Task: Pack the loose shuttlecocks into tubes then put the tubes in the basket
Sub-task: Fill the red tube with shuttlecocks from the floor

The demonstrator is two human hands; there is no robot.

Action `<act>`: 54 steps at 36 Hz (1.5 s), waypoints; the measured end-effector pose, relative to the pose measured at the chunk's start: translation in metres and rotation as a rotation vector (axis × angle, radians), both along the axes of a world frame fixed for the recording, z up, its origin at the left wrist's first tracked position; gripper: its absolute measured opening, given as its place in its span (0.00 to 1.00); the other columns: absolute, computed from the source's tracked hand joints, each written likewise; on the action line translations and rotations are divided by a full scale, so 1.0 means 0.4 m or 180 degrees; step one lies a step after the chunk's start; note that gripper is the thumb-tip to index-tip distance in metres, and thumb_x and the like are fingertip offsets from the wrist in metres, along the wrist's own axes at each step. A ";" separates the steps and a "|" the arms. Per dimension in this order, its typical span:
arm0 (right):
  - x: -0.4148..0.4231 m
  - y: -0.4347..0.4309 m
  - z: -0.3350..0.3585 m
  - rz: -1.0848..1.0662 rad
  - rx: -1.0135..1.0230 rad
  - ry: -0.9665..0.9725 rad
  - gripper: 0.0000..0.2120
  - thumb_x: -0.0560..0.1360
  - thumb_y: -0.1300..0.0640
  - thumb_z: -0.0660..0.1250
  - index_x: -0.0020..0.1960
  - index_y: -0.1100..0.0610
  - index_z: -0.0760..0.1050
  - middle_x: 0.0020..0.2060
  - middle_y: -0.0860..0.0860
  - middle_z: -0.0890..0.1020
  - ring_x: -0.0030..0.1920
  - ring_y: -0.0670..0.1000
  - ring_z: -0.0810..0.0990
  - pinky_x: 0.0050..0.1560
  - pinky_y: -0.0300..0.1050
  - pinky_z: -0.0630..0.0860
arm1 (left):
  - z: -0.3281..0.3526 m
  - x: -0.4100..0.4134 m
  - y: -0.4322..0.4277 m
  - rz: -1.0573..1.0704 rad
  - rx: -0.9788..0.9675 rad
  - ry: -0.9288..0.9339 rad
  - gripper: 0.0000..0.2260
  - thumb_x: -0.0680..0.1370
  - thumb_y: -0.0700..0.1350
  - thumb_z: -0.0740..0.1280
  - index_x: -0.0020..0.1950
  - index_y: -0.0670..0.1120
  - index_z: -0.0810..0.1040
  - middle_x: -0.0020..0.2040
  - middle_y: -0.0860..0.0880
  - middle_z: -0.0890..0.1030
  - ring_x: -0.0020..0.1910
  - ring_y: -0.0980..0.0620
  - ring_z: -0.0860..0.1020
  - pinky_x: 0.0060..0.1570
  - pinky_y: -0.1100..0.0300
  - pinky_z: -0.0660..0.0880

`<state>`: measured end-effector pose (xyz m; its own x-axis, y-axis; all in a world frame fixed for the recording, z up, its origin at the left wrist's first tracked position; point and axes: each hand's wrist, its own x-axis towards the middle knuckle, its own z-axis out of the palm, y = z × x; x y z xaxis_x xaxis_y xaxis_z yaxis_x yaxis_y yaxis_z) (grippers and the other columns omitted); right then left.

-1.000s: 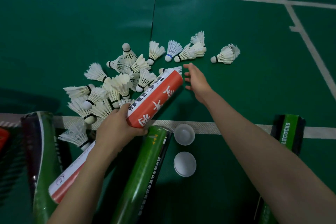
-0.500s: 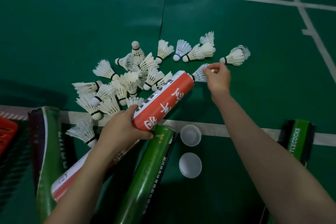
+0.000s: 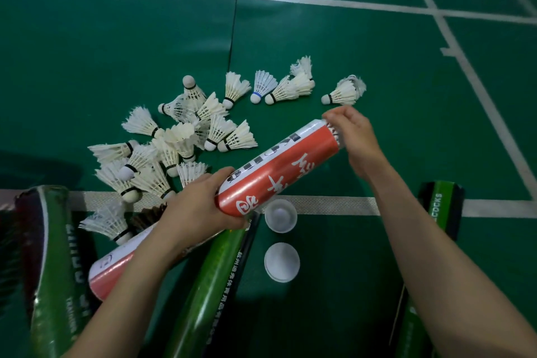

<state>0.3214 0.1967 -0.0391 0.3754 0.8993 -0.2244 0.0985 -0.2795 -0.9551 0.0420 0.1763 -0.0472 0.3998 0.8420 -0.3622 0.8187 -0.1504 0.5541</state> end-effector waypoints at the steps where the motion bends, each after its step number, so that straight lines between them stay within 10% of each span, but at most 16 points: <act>1: -0.003 -0.003 0.000 0.0062 -0.0056 -0.0016 0.10 0.80 0.53 0.60 0.42 0.54 0.72 0.38 0.50 0.78 0.35 0.46 0.77 0.39 0.39 0.74 | -0.001 0.001 -0.001 -0.0030 -0.0006 0.0008 0.45 0.61 0.58 0.78 0.73 0.57 0.61 0.59 0.54 0.74 0.53 0.52 0.74 0.54 0.52 0.75; 7: -0.003 -0.017 -0.004 0.0356 -0.0073 0.0160 0.25 0.79 0.35 0.45 0.59 0.44 0.75 0.66 0.50 0.73 0.68 0.51 0.70 0.70 0.58 0.65 | -0.002 -0.003 -0.005 -0.0094 0.0019 0.0010 0.44 0.61 0.59 0.78 0.72 0.58 0.61 0.59 0.54 0.74 0.53 0.52 0.75 0.54 0.51 0.75; 28: -0.068 -0.024 -0.008 0.1030 -0.0335 0.0126 0.37 0.75 0.30 0.41 0.70 0.50 0.69 0.70 0.47 0.70 0.69 0.46 0.67 0.74 0.56 0.59 | -0.013 -0.021 0.001 -0.0013 0.0286 0.0180 0.43 0.60 0.58 0.79 0.72 0.57 0.64 0.57 0.53 0.76 0.53 0.51 0.75 0.53 0.51 0.75; 43: -0.037 -0.019 -0.031 -0.0044 0.0212 -0.0206 0.02 0.79 0.58 0.64 0.51 0.55 0.71 0.38 0.52 0.79 0.37 0.44 0.78 0.39 0.36 0.75 | -0.021 0.000 -0.001 0.0189 0.0422 0.0299 0.44 0.62 0.59 0.77 0.73 0.56 0.61 0.60 0.52 0.75 0.55 0.48 0.75 0.52 0.51 0.75; 54: -0.028 -0.035 0.024 0.0922 -0.0253 -0.0130 0.33 0.76 0.32 0.47 0.72 0.51 0.64 0.66 0.57 0.74 0.66 0.52 0.72 0.72 0.54 0.62 | -0.020 -0.018 -0.004 0.0175 0.0502 0.0221 0.43 0.63 0.56 0.78 0.74 0.55 0.62 0.60 0.51 0.74 0.56 0.48 0.75 0.51 0.51 0.75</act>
